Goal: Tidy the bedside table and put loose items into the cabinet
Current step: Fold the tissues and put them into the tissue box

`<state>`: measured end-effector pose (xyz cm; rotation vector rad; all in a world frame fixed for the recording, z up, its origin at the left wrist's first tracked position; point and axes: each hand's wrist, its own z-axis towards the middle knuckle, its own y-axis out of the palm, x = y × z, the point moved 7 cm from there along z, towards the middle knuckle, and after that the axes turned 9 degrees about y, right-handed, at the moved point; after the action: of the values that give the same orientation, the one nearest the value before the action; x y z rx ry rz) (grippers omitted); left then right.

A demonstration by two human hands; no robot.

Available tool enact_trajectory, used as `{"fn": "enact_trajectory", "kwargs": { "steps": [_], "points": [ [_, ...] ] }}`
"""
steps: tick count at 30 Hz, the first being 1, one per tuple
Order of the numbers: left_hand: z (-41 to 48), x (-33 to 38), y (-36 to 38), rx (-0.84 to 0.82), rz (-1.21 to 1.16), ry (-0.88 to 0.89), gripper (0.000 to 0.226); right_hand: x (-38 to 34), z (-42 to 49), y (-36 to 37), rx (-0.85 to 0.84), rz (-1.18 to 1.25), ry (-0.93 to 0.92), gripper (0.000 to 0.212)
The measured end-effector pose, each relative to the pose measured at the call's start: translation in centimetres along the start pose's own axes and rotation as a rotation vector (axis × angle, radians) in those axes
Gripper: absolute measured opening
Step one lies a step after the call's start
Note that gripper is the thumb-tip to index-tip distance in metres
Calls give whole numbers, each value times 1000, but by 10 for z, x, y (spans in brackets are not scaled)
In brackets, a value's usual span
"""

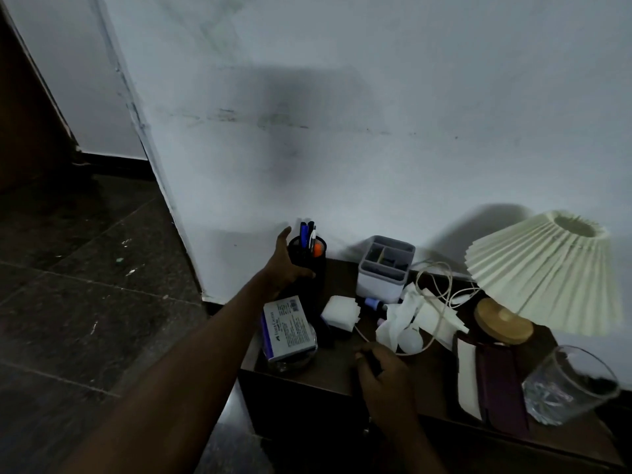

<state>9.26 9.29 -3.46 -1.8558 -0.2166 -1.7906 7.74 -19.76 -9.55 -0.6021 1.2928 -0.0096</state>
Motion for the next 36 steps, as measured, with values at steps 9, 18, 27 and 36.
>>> {"fn": "enact_trajectory", "kwargs": {
  "steps": [9, 18, 27, 36],
  "points": [
    [2, -13, -4, -79, 263, 49, 139, 1, 1, -5, -25, 37, 30, 36],
    [13, -18, -6, -124, 283, 6, 151, 6, 3, -3, -49, 68, 73, 25],
    [-26, -10, -39, 123, 147, -93, 91, -6, -3, -10, -12, 24, 26, 35],
    [-101, 45, 24, 262, 396, 265, 33, -8, -14, -12, 13, 122, 80, 28]
  ]
}}
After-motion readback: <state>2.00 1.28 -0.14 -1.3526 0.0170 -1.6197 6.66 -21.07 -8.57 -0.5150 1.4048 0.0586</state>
